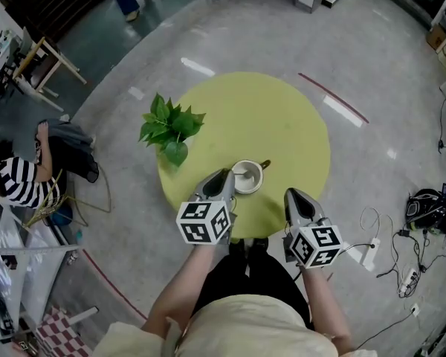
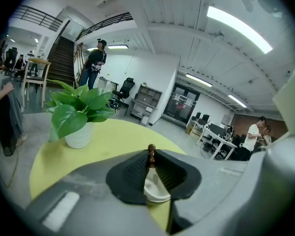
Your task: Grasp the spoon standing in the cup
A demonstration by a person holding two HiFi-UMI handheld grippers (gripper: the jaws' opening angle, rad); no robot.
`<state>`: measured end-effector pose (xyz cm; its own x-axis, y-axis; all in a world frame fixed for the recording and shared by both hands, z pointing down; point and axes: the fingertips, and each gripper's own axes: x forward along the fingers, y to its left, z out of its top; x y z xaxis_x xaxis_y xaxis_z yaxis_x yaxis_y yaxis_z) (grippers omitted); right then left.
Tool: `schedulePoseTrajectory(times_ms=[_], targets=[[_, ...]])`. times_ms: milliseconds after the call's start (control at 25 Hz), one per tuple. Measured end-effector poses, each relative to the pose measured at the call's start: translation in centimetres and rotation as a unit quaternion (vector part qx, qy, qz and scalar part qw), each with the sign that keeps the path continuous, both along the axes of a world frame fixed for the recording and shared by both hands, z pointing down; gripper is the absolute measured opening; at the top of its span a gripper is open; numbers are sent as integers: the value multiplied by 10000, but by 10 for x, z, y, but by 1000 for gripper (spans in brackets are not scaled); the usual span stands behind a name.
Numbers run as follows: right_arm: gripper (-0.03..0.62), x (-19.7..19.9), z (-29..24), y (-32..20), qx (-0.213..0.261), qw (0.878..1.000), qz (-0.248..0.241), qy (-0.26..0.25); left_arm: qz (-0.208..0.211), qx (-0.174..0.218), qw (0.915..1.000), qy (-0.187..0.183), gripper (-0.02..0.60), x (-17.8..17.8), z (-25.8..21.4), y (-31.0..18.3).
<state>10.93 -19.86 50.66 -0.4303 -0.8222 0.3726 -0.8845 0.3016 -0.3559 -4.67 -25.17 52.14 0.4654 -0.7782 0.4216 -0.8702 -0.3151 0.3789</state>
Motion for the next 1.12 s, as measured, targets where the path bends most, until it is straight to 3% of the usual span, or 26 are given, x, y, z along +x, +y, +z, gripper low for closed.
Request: schedulePoseTrajectory(times_ms=[520,1120], targets=[[3,-9,-18,12,255,9996,-74,47,124,480,9988,-7,41,-2,-44,17],[2,-22,-41,29,553,9981,-211,158,59,749,9971,155,41,-20,-72,51]])
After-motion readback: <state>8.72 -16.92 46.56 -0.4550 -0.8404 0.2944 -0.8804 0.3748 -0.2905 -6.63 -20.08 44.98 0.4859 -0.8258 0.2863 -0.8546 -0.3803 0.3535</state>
